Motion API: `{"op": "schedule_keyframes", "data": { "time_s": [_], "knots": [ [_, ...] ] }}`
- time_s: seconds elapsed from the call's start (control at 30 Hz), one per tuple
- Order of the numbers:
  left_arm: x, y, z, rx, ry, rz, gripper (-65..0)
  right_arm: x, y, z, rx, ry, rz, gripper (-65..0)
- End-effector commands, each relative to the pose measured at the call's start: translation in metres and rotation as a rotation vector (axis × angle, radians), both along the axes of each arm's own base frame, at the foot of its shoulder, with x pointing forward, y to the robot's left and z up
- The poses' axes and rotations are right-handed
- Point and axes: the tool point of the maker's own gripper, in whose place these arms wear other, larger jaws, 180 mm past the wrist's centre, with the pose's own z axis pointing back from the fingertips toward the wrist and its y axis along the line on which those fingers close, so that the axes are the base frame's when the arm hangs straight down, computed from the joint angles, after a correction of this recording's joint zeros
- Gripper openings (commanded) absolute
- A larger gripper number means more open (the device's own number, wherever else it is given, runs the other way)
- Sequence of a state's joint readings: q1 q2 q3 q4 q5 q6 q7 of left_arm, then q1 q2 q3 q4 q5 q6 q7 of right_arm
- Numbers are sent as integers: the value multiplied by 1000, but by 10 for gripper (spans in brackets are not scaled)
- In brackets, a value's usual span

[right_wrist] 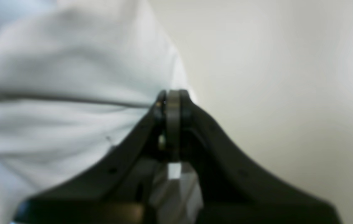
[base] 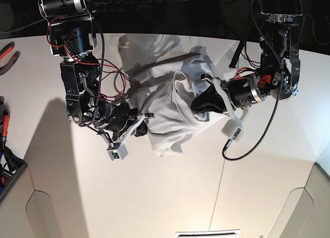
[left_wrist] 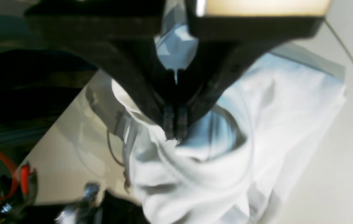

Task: Layout the t-shirt on the table in an organized manner, then fold the t-shirt properly
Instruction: 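Press and tuck the bundle with both grippers, then release the left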

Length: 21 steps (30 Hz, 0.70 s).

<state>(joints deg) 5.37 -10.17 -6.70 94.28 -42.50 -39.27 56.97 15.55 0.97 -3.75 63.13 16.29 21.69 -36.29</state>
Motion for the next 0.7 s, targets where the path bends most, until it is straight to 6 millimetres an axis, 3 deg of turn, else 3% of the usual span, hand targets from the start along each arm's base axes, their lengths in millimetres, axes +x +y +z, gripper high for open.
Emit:
{"op": "schedule_keyframes", "data": {
  "time_s": [0.0, 0.13, 0.3, 0.67],
  "knots": [
    [8, -1, 17, -16, -64, -7, -650, -8, -11, -10, -72, 54, 14, -650],
    [10, -2, 23, -15, -85, -8, -650, -6, -6, -4, -37, 43, 23, -650],
    [10, -2, 23, -16, -87, -7, -650, 1, 9, 23, 24, -13, 60, -650],
    [12, 3, 19, 22, -84, 9, -650, 19, 57, 122, 164, -230, 130, -650]
  ]
}}
